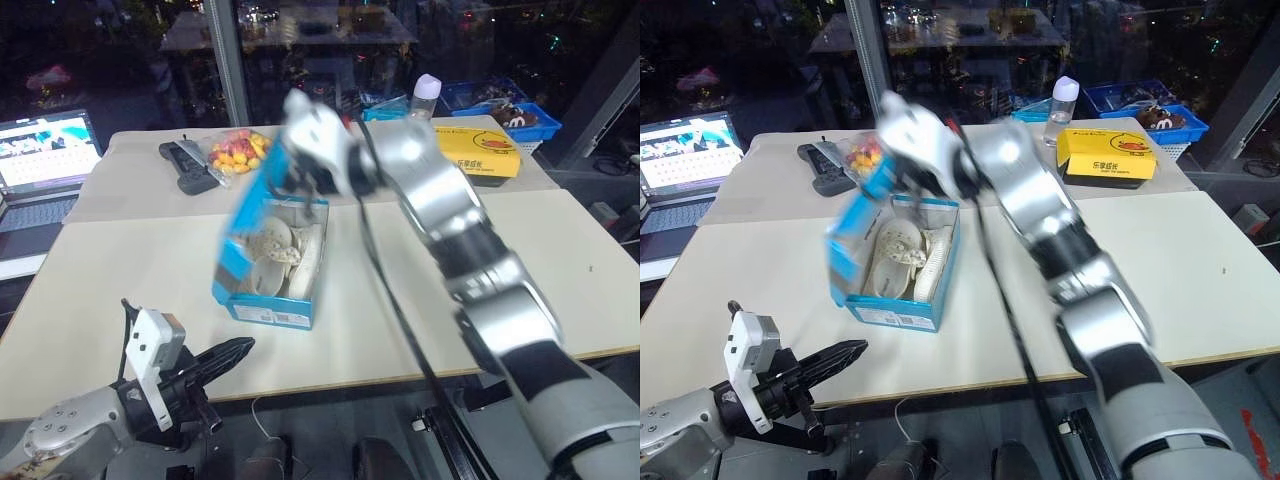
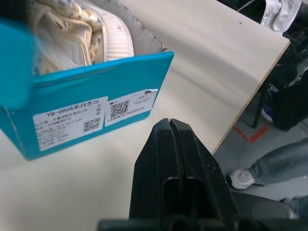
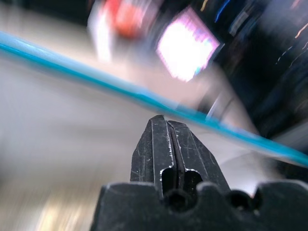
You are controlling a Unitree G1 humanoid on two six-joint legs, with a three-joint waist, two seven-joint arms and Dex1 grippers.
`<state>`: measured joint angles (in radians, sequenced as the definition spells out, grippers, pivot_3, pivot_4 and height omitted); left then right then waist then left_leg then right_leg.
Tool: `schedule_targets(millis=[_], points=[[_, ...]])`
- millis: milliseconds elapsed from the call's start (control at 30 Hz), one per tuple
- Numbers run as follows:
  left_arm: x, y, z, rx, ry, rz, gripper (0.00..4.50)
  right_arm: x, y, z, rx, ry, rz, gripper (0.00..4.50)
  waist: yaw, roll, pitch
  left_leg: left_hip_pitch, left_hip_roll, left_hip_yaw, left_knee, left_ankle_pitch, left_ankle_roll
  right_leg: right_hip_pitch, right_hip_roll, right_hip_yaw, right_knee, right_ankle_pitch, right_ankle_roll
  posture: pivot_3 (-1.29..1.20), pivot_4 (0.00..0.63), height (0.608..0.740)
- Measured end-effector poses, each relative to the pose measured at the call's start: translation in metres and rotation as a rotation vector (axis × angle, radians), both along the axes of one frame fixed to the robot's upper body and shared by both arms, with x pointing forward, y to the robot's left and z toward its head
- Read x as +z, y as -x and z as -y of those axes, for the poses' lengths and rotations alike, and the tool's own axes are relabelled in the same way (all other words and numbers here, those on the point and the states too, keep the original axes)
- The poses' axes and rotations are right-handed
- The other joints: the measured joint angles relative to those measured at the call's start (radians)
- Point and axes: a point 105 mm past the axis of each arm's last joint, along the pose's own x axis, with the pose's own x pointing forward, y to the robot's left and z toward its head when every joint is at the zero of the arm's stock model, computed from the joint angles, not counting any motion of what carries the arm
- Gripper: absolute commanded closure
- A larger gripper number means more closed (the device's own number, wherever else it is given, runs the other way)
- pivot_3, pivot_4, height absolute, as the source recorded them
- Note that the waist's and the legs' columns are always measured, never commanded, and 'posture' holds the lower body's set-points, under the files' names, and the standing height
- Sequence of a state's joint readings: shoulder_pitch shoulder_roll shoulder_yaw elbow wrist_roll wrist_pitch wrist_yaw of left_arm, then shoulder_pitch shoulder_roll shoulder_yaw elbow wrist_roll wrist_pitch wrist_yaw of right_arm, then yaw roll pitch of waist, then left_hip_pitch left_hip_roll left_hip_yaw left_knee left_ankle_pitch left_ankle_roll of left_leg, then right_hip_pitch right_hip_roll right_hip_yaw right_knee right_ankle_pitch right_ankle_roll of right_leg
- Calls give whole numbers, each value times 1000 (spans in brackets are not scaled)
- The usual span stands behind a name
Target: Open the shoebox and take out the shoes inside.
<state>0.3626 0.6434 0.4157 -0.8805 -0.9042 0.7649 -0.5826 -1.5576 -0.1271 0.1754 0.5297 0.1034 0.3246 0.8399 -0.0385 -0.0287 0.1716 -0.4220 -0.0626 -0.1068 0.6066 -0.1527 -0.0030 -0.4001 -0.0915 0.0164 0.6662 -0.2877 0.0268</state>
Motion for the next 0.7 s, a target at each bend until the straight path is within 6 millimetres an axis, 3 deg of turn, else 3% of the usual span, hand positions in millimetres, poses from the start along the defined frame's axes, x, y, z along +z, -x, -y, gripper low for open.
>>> schedule_targets(millis=[67,167,200,300,433,500,700], points=[[0,-1,-1,6,0,0,4487,8,2,1,17,-48,18,4427,16,-2,-2,0,1,0,0,-2,-1,0,0,0,-2,0,0,0,150,734],[1,-5,-3,22,-3,5,4487,-43,-24,11,-44,22,-70,4427,23,-6,-4,1,0,1,4,-2,-1,4,0,0,-2,1,1,0,150,734],[1,-6,-3,24,-5,8,4487,-73,-37,21,-84,67,-131,4427,25,-5,-3,1,-1,1,4,-1,-1,4,-1,1,-2,3,2,0,150,734],[6,-11,-6,2,-33,27,4487,-105,-52,47,-150,118,-211,4427,26,0,2,-2,-2,1,4,1,-1,0,-1,1,-1,6,2,0,150,734],[23,-30,-30,-1,-82,81,4487,-99,-50,67,-173,148,-181,4427,12,2,3,-2,5,2,1,5,-2,-2,6,2,7,4,-6,0,150,734],[29,-38,-46,-76,-188,71,4487,-101,-43,76,-164,173,-176,4427,-1,2,3,-1,9,3,-1,4,-3,-3,11,3,8,2,-10,0,150,734],[75,-75,-124,-99,-375,84,4487,-150,-33,97,-143,331,-321,4427,-20,5,5,-1,11,9,-1,4,-3,-5,14,2,11,1,-12,0,150,734]])
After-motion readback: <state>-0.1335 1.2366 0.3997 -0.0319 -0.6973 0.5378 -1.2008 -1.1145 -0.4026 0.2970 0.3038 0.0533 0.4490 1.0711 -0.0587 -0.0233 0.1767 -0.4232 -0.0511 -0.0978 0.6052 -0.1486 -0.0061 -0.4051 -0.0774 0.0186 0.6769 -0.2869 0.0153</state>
